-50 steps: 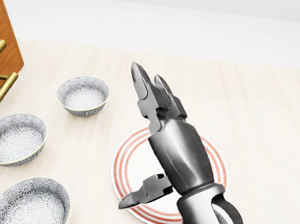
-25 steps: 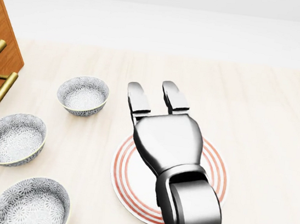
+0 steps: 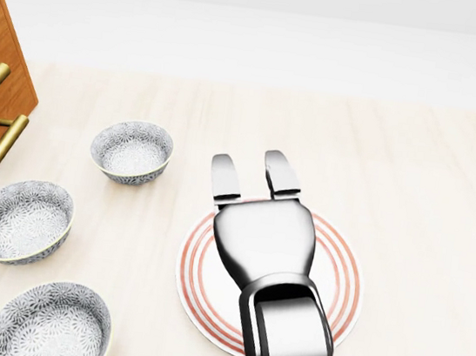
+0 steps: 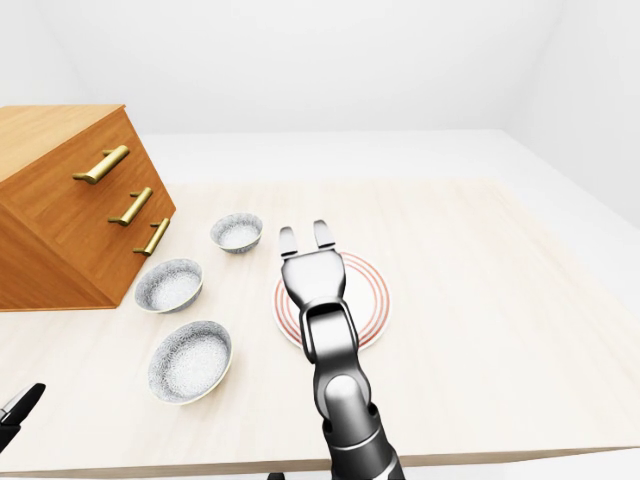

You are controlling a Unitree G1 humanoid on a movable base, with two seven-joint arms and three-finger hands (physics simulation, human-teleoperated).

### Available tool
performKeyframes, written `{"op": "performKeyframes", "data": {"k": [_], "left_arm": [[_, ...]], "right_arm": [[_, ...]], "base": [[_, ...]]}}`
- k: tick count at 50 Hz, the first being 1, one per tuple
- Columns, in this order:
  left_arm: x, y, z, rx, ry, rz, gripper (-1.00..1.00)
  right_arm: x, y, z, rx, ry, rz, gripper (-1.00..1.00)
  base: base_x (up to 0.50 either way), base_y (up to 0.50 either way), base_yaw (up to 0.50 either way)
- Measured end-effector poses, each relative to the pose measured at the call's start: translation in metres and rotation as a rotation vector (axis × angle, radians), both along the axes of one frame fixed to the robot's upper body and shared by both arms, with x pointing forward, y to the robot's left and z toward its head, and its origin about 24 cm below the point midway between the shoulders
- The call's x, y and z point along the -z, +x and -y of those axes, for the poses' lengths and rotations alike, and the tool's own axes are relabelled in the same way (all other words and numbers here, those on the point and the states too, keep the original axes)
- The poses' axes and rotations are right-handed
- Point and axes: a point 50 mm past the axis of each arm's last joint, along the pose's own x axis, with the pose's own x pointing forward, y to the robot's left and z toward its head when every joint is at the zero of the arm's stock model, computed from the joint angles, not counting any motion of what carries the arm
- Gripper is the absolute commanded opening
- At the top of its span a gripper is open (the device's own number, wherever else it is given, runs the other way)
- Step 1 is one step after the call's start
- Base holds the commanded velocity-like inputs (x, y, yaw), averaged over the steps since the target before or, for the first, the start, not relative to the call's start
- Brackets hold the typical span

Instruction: Put the bowl at the front on the plate.

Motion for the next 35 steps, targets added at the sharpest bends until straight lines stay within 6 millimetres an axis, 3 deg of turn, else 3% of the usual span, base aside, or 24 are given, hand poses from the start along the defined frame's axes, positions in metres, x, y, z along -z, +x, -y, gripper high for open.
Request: {"op": "performKeyframes", "data": {"k": [16, 35], "left_arm": [[0.0, 0.0, 0.0, 0.0, -0.001, 0.0, 1.0], [0.001, 0.001, -0.001, -0.001, -0.002, -0.001, 1.0]], "right_arm": [[0.002, -0.001, -0.001, 0.0, -0.013, -0.005, 1.0], [-0.001, -0.009, -0.033, -0.089, -0.03, 0.005, 1.0]], "base": [[0.0, 0.0, 0.0], [0.0, 0.0, 0.0]]}}
